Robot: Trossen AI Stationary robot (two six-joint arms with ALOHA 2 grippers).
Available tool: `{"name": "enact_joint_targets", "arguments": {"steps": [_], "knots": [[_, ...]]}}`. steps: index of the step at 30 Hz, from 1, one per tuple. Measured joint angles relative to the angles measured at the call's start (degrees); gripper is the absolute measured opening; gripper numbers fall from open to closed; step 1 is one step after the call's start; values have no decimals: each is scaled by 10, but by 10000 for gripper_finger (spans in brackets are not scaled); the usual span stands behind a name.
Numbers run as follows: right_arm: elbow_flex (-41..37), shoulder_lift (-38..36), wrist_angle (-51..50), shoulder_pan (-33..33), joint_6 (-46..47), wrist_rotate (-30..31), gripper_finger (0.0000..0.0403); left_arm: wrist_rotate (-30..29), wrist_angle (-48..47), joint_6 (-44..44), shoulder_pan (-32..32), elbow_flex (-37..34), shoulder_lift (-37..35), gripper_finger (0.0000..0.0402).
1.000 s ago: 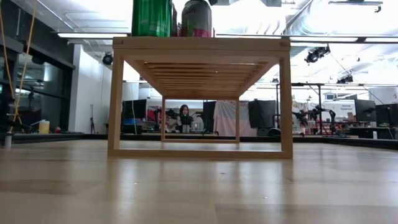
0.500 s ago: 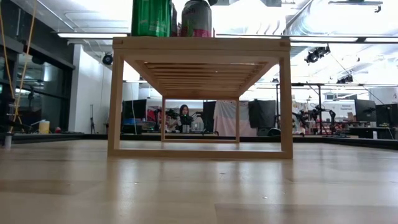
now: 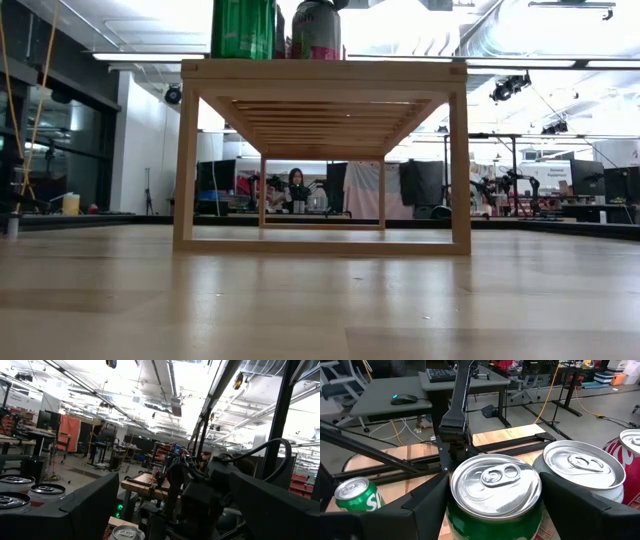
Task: Place canned beverage on shelf
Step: Put the top green soda can on the shelf, then put the bottom right green soda can on the shelf aligned with the other green soda can
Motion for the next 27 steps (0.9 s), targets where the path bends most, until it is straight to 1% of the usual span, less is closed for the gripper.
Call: {"name": "enact_joint_targets", "arguments": {"steps": [3,8,10,14,17,20,24,26,27], "knots": [[-1,1,-1,0,-19,0,318,0,0,0,0,0,0,372],[3,2,-5,2,-43,1,383,0,0,0,0,0,0,372],[10,1,-9,4,-50,2,395,0,0,0,0,0,0,372],[31,-8,-61,9,-59,-5,385,0,0,0,0,0,0,372],[50,-23,-122,15,-51,-30,382,0,0,-1,0,0,0,372],[73,-39,-206,21,-21,-73,382,0,0,0,0,0,0,372],[104,-70,-340,30,36,-165,381,-1,0,0,0,0,0,372],[113,-87,-404,35,75,-196,381,-1,1,0,0,0,0,372],[114,-96,-432,39,97,-201,381,-1,1,0,0,0,0,372]]}}
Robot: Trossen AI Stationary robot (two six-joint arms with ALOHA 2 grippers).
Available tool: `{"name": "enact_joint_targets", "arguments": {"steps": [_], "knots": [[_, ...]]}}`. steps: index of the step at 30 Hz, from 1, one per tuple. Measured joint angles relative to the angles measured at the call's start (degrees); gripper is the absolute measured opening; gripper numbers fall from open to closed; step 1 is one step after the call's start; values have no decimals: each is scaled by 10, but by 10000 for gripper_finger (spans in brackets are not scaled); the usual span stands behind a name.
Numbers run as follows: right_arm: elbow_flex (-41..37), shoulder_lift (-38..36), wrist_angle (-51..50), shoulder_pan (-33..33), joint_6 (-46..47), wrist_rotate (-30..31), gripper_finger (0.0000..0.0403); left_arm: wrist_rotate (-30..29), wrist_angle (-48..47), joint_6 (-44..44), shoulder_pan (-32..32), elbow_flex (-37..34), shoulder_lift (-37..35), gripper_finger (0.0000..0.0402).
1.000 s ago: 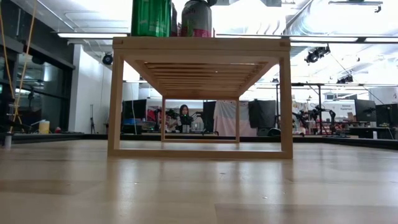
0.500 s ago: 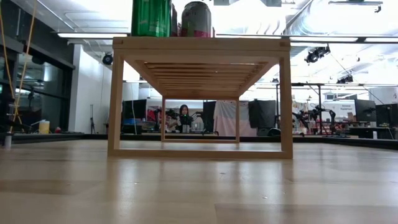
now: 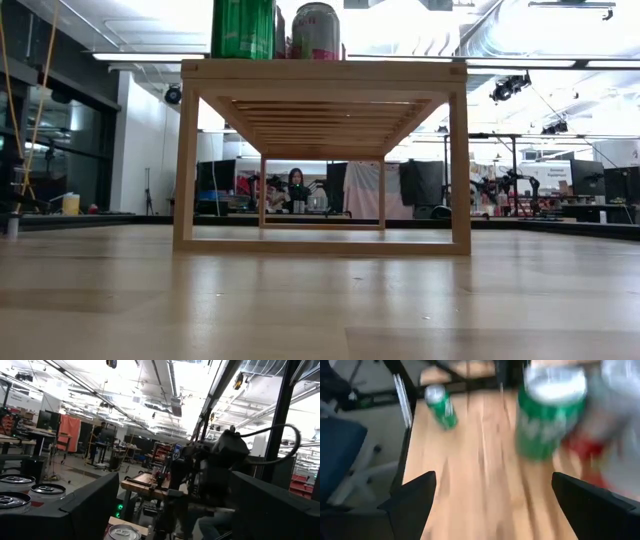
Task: Place canned beverage on shelf
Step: Put the bottom right green soda can on the shelf aligned with the other green soda can
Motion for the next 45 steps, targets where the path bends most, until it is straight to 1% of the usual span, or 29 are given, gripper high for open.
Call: {"name": "enact_joint_targets", "arguments": {"steps": [7,10,13,15,20,24,29,32,34,38,41,45], "knots": [[0,-65,-179,52,133,3,381,-13,3,-1,0,0,0,372],[-1,-86,-245,83,210,3,381,-18,3,-1,0,0,0,372],[-1,-103,-294,120,296,-1,381,-22,3,-1,0,0,0,372],[-1,-110,-331,148,342,-18,381,-30,3,-1,0,0,0,372],[-1,-109,-463,237,489,-28,381,-33,4,-1,0,0,0,372],[-33,-110,-447,307,580,-38,381,-33,4,-16,0,0,0,372],[-118,-107,-429,381,679,-147,381,-33,4,-30,0,0,0,372],[-159,-108,-380,423,719,-176,381,-33,4,-30,0,0,0,372],[-181,-108,-351,444,751,-169,381,-33,4,-30,0,0,0,372],[-227,-108,-320,477,793,-124,381,-34,4,-30,0,0,0,372],[-258,-108,-318,486,794,-99,381,-45,4,-30,0,0,0,372],[-290,-108,-318,477,768,-91,381,-48,4,-30,0,0,0,372]]}}
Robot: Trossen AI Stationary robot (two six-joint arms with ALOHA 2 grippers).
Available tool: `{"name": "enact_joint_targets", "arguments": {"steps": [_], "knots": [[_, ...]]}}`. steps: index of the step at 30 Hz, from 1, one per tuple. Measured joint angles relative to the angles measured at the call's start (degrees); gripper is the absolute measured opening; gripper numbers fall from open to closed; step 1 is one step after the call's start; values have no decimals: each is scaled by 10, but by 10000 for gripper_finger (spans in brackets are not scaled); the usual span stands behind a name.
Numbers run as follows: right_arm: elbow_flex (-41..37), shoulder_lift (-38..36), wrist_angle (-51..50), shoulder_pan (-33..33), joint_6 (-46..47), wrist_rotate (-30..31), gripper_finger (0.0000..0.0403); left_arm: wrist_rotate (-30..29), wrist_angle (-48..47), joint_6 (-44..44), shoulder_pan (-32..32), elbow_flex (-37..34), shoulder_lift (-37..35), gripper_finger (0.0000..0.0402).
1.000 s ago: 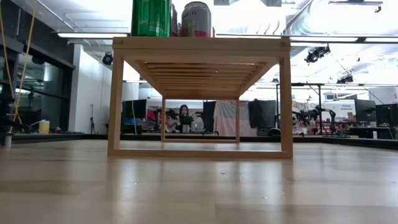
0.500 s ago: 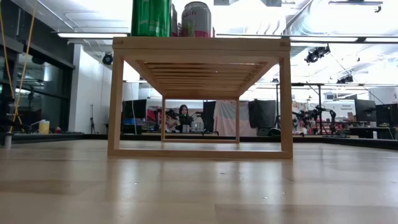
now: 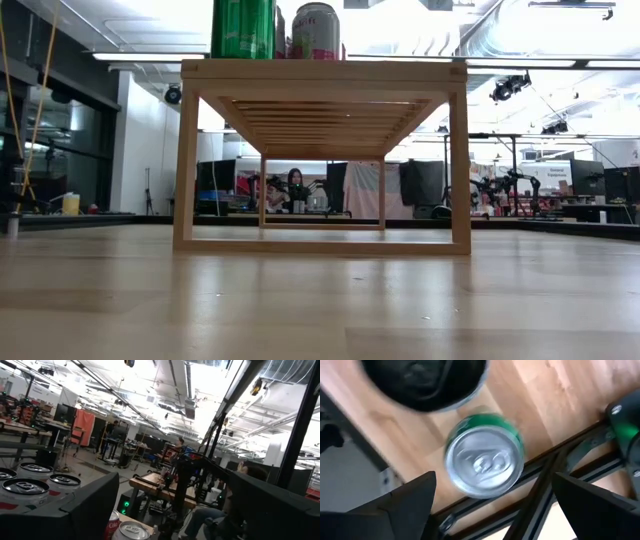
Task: Place canned beverage on shelf
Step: Put the bottom right green soda can on the shelf aligned with the other green soda can
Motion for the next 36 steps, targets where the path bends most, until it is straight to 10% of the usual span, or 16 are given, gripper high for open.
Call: {"name": "enact_joint_targets", "arguments": {"steps": [29,36], "knots": [[-117,0,142,-9,-17,-6,380,0,0,5,0,0,0,372],[-116,0,144,-16,18,-31,314,0,0,5,0,0,0,372]]}}
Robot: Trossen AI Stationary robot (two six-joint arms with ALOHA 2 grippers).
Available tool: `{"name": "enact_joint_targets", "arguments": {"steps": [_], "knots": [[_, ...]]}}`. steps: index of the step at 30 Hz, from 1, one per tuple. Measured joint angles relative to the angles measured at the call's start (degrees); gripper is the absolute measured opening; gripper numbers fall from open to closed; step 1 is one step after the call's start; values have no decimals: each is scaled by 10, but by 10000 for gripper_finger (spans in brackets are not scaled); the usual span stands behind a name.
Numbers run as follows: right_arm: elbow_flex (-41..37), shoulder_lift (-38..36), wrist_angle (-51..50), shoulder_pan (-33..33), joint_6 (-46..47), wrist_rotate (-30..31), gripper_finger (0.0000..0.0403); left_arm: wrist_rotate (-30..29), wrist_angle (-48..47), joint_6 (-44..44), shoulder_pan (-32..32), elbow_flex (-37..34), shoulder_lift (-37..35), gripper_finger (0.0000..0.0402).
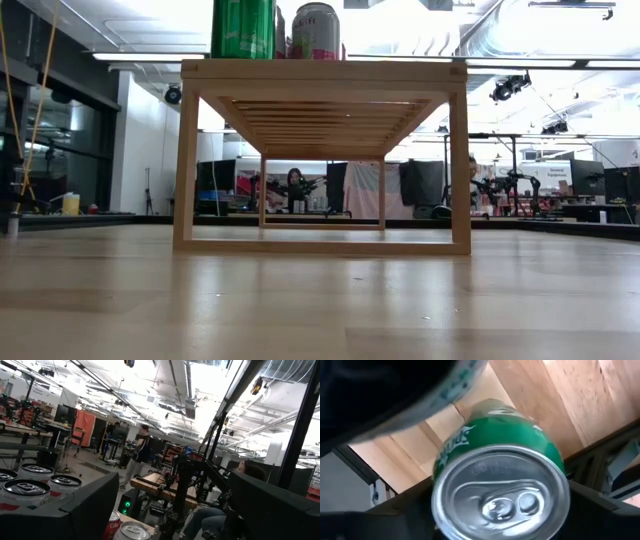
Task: Place canned beverage on shelf
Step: Put the bottom right green soda can on the shelf aligned with the other green soda can
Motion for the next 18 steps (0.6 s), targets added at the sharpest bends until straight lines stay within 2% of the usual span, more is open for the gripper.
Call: {"name": "enact_joint_targets", "arguments": {"steps": [2,3,10,18], "knots": [[4,0,-6,-1,7,0,277,0,0,1,0,0,0,372],[10,0,-12,-1,9,2,275,0,0,4,0,0,0,372],[104,0,-86,-1,-28,-15,275,0,0,14,0,0,0,372],[279,-1,-271,-4,-82,-23,275,0,0,15,0,0,0,372]]}}
